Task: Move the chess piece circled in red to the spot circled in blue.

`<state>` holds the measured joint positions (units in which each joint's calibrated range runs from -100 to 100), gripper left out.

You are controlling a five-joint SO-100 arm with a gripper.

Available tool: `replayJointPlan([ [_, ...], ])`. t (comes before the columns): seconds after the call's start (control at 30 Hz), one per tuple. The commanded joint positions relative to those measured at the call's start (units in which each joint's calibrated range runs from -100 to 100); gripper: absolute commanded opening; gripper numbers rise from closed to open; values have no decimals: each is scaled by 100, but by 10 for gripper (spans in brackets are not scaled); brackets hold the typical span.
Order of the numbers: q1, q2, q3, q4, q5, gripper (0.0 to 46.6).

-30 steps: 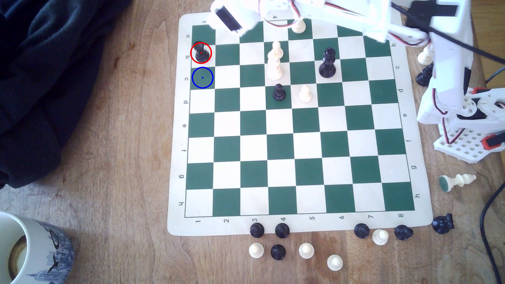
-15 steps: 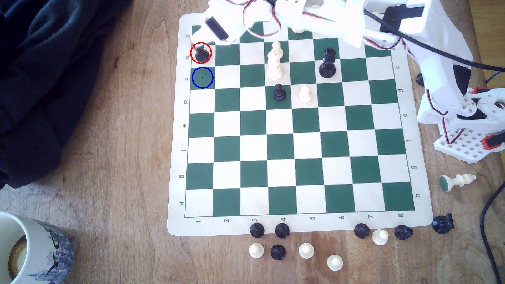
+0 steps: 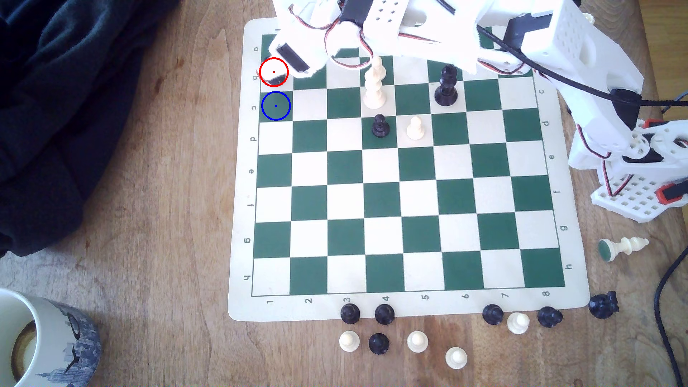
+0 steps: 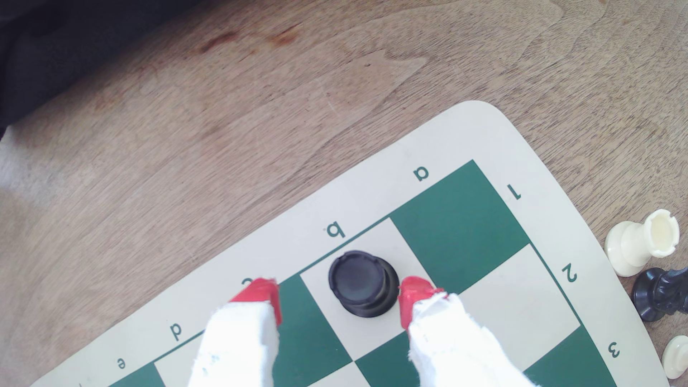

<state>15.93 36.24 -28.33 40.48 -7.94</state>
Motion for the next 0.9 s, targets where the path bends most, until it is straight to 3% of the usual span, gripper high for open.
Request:
replayJointPlan([
  [0.0, -9, -126, -539, -199, 29, 180],
  [0.87, -32, 222, -576, -919, 122, 181],
])
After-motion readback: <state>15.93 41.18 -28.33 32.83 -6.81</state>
